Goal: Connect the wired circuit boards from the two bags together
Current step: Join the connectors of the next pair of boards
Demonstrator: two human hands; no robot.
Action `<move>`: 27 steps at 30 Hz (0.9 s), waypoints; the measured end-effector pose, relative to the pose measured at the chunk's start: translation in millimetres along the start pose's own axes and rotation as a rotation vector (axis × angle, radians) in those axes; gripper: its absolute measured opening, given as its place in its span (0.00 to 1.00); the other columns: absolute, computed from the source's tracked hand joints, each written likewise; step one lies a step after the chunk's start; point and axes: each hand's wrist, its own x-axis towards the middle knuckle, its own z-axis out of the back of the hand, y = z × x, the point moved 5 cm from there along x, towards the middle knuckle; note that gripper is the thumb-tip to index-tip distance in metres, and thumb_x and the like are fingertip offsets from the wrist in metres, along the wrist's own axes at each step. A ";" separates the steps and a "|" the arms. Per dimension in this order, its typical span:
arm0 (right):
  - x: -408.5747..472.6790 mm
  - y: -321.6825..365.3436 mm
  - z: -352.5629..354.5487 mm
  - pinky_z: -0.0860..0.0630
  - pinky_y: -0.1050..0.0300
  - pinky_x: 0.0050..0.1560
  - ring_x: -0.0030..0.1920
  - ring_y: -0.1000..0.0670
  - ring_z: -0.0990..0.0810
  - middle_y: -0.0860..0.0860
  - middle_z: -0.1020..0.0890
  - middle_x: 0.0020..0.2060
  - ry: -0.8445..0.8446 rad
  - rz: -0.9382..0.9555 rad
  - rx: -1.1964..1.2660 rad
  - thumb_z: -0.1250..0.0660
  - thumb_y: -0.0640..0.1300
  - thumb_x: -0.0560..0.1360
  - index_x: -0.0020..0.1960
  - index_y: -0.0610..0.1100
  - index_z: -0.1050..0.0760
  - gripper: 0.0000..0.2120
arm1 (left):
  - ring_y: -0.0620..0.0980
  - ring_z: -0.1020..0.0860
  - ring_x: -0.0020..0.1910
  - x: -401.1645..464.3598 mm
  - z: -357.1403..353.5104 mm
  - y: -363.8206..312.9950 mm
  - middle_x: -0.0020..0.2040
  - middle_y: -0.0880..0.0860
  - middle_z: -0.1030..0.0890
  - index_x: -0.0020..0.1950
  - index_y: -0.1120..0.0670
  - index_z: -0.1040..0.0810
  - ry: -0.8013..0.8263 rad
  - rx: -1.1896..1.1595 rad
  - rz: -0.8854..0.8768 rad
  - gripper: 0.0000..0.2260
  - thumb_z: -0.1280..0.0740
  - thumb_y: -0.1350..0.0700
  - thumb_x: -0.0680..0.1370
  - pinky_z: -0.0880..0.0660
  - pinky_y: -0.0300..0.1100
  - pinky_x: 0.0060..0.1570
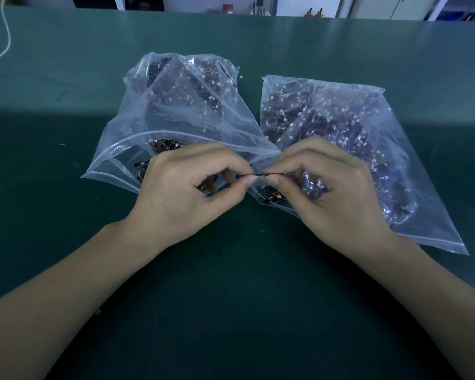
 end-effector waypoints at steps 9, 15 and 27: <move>0.4 0.4 -1.7 0.24 0.59 0.44 0.43 0.52 0.20 0.49 0.17 0.47 0.035 -0.004 -0.004 0.25 0.36 0.81 0.51 0.40 0.13 0.02 | 0.53 0.19 0.40 -0.4 -1.2 -0.4 0.42 0.50 0.17 0.46 0.58 0.14 0.017 0.016 0.010 0.06 0.26 0.58 0.81 0.22 0.50 0.36; 0.2 -0.4 -3.0 0.27 0.63 0.46 0.43 0.51 0.20 0.49 0.17 0.47 0.054 -0.011 -0.022 0.25 0.36 0.81 0.50 0.40 0.14 0.02 | 0.55 0.19 0.40 -0.5 -2.2 -2.7 0.43 0.51 0.17 0.45 0.58 0.15 0.036 0.015 -0.006 0.06 0.26 0.59 0.81 0.22 0.50 0.35; -0.2 -1.3 -3.0 0.26 0.61 0.45 0.44 0.51 0.19 0.49 0.17 0.48 0.047 -0.002 0.000 0.25 0.36 0.81 0.50 0.40 0.14 0.01 | 0.57 0.19 0.39 -0.4 -3.1 -3.3 0.43 0.52 0.17 0.45 0.59 0.15 0.064 0.028 -0.016 0.07 0.27 0.58 0.82 0.22 0.52 0.34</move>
